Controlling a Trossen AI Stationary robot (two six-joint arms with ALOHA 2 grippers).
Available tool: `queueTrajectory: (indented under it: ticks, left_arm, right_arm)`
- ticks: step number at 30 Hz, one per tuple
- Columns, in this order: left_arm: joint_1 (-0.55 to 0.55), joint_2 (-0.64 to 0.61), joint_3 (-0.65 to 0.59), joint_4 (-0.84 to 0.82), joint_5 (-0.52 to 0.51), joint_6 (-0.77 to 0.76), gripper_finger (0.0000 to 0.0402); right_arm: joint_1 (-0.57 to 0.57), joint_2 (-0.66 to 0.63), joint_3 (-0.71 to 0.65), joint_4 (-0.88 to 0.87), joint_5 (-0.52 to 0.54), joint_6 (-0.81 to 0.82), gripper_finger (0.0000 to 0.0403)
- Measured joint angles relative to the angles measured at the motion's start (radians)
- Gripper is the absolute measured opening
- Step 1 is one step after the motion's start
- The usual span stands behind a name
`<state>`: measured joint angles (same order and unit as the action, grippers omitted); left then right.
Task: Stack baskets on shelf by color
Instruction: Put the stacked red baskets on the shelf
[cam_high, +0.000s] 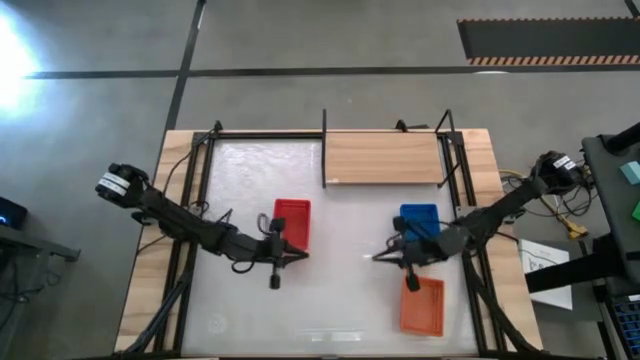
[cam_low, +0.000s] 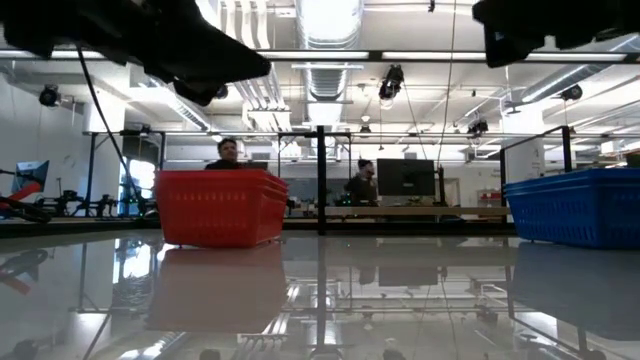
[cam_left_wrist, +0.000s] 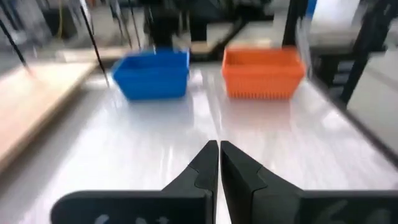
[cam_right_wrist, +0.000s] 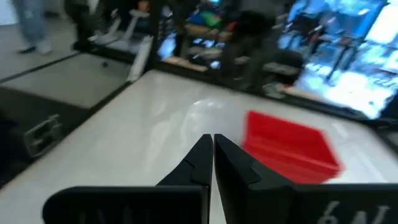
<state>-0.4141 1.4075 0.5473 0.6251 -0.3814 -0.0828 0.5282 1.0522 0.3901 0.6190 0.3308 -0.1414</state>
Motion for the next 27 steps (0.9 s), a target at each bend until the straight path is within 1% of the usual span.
queueTrajectory:
  ticks: [3,6,9,11,16,20,24,27]
  left_arm:
    - [0.000,-0.003,0.114,-0.293,-0.020,-0.066,0.0000]
    - [0.000,-0.002,0.247,-0.605,-0.023,-0.173,0.0006]
    - [-0.001,0.007,0.363,-0.868,-0.022,-0.283,0.0027]
    - [-0.003,0.010,0.427,-1.006,-0.015,-0.336,0.0045]
    - [-0.009,0.010,0.533,-1.198,0.011,-0.409,0.0096]
    - [-0.008,0.010,0.574,-1.235,0.032,-0.410,0.0129]
    - [-0.007,0.030,0.606,-1.323,0.049,-0.410,0.0149]
    - [-0.001,0.075,0.640,-1.414,0.049,-0.409,0.0157]
  right_arm:
    - [-0.034,-0.024,-0.038,0.024,-0.028,-0.009,0.0008]
    - [-0.038,-0.043,-0.072,0.026,-0.035,-0.034,0.0008]
    - [-0.038,-0.062,-0.090,0.029,-0.036,-0.059,0.0008]
    - [-0.038,-0.083,-0.098,0.028,-0.044,-0.082,0.0008]
    - [-0.038,-0.139,-0.113,0.022,-0.045,-0.108,0.0008]
    - [-0.038,-0.167,-0.133,0.020,-0.052,-0.108,0.0008]
    - [-0.038,-0.174,-0.144,0.019,-0.052,-0.106,0.0008]
    - [-0.038,-0.174,-0.148,0.019,-0.052,-0.107,0.0008]
